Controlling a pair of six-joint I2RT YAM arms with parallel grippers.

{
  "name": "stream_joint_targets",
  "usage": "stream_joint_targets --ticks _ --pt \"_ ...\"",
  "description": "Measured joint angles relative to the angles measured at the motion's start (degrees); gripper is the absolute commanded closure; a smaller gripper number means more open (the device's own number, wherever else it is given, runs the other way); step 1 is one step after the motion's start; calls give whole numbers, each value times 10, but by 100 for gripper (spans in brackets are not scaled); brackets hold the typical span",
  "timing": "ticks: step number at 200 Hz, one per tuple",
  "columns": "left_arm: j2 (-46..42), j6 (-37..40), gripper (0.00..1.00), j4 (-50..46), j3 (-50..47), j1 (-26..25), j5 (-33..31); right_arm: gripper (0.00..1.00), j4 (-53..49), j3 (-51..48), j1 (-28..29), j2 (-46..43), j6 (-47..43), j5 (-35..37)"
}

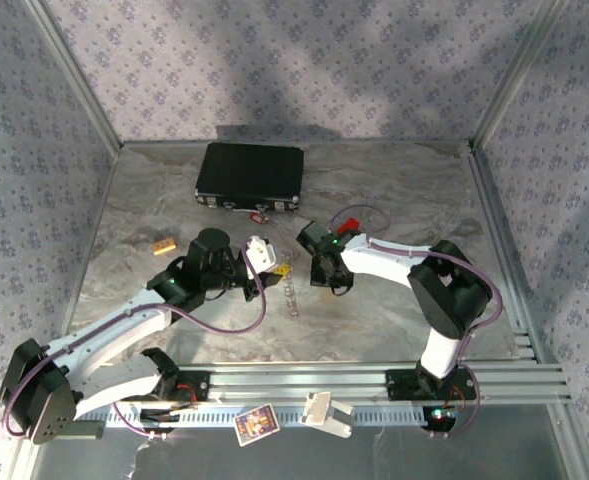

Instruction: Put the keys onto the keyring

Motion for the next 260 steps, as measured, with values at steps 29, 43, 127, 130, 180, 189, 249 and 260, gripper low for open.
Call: stream_joint_targets --ticks 29,43,127,130,180,189,249,260 --pt "0 0 100 0 0 0 0 100 -26 4 0 0 -29 14" --pt "0 0 100 0 0 0 0 100 -38 6 0 0 -48 19" --pt "0 4 100 0 0 0 0 100 -59 21 9 15 -97 24" --pt "0 4 100 0 0 0 0 99 -59 21 9 15 -97 23" --pt "0 4 100 0 0 0 0 91 -60 23 9 18 -99 23" --pt "0 4 100 0 0 0 0 91 -60 24 9 18 -100 23" --pt "0 4 100 0 0 0 0 91 -61 24 9 18 -99 23" --pt "0 4 100 0 0 0 0 89 -61 24 9 18 -99 23"
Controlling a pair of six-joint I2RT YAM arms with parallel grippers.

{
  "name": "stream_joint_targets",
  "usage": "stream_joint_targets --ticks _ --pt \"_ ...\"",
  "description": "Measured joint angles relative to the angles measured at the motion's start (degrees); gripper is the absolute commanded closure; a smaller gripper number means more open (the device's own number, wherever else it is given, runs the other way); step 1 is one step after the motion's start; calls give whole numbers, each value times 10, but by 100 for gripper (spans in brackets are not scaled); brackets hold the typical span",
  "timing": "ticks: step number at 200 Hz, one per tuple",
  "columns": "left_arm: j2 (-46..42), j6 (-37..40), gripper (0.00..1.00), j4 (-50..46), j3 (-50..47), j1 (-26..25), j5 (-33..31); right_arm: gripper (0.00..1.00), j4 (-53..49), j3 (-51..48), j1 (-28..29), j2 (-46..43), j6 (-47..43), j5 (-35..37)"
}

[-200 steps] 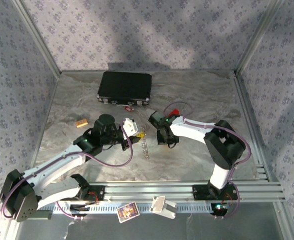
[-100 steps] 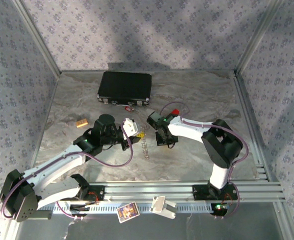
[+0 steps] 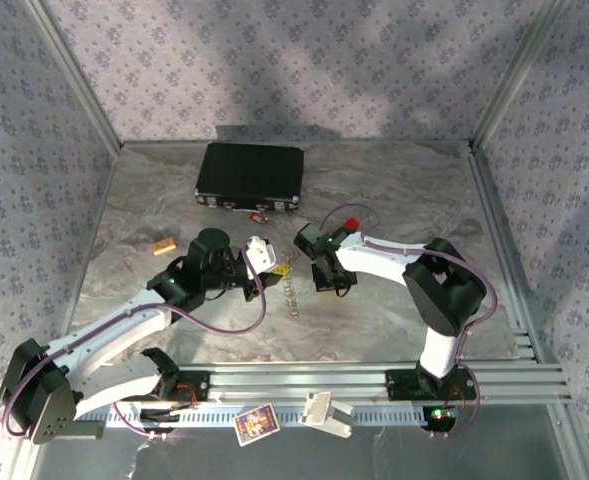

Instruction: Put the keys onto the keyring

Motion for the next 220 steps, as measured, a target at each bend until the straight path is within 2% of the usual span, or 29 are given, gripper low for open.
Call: stream_joint_targets --ticks 68,185,220 --pt "0 0 100 0 0 0 0 88 -1 0 0 3 0 -2" --pt "0 0 100 0 0 0 0 100 -15 11 1 2 0 2" --pt "0 0 100 2 -2 0 0 100 -24 12 4 -55 -13 17"
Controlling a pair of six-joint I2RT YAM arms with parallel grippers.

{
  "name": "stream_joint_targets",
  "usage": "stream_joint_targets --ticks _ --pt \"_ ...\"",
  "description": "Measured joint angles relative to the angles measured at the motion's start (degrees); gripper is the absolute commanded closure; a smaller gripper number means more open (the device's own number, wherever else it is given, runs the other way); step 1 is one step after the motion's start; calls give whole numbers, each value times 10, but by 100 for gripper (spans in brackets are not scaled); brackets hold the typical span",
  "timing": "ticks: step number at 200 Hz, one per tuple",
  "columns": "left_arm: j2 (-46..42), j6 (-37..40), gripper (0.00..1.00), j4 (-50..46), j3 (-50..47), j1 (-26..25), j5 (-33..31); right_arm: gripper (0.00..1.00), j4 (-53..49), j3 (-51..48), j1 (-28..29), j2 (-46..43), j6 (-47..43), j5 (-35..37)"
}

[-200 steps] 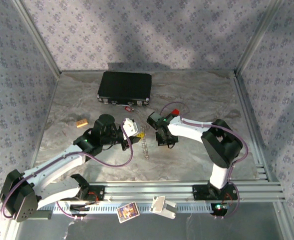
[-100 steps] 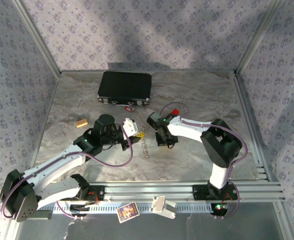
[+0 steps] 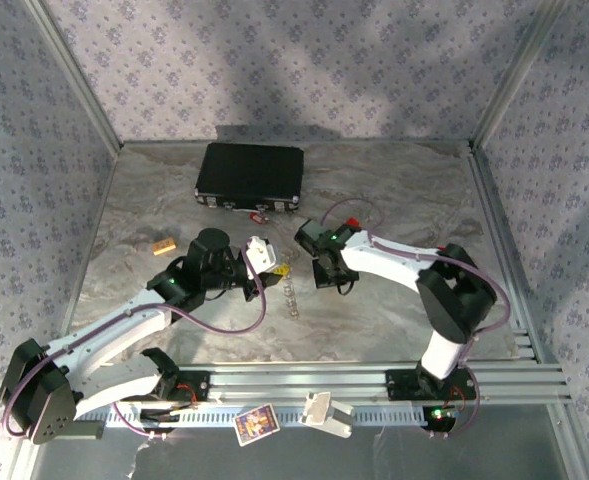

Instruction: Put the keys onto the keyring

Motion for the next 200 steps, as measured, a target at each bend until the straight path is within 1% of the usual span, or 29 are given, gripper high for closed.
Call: stream_joint_targets --ticks 35,64,89,109,158,200 --pt "0 0 100 2 -9 0 -4 100 18 0 0 -110 -59 5" --pt "0 -14 100 10 -10 0 -9 100 69 -18 0 -193 -131 -7" --pt "10 -47 100 35 -11 0 -4 100 123 -58 -2 -258 -192 -45" --pt "27 -69 100 44 -11 0 2 100 155 -81 -9 -294 -233 -75" --pt "39 -89 100 45 -11 0 2 100 227 -149 -26 -379 -333 -150" --pt "39 -93 100 45 -11 0 2 100 248 -162 -31 -411 -391 -223"
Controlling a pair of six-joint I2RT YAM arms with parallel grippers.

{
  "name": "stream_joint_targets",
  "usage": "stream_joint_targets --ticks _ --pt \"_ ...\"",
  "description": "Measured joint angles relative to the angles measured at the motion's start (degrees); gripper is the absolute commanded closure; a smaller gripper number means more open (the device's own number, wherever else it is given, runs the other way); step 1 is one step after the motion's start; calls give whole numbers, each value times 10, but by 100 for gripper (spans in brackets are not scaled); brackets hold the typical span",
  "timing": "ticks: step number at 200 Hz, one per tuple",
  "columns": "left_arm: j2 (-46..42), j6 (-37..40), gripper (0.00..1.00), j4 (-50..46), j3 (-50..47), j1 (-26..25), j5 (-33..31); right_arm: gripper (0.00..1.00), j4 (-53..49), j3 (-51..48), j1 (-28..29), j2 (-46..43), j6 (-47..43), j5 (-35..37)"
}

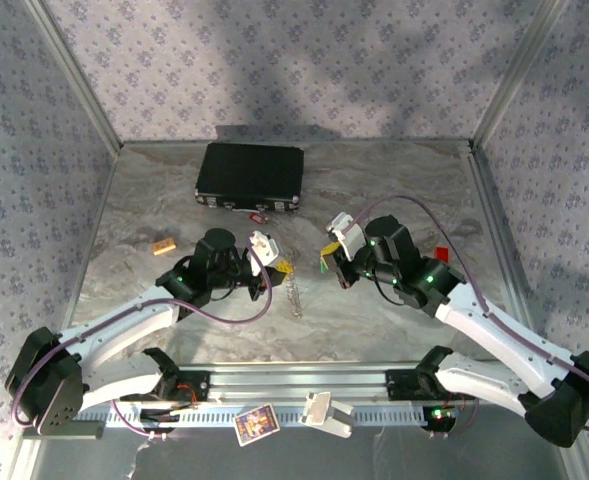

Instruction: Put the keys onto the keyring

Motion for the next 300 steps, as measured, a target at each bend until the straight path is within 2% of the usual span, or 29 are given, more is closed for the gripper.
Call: stream_joint_targets --ticks 46,83,155,244,300 --pt "0 -13 100 4 0 0 0 100 12 0 2 10 -22 -68" --pt "0 -18 100 4 0 0 0 100 19 0 16 44 -27 -86" --pt "4 -19 100 4 0 0 0 100 67 0 48 77 -31 -85" --pt "6 -19 100 4 0 0 0 100 85 0 54 88 -31 -43" --pt "6 -18 100 4 0 0 0 100 84 0 55 91 -31 -43"
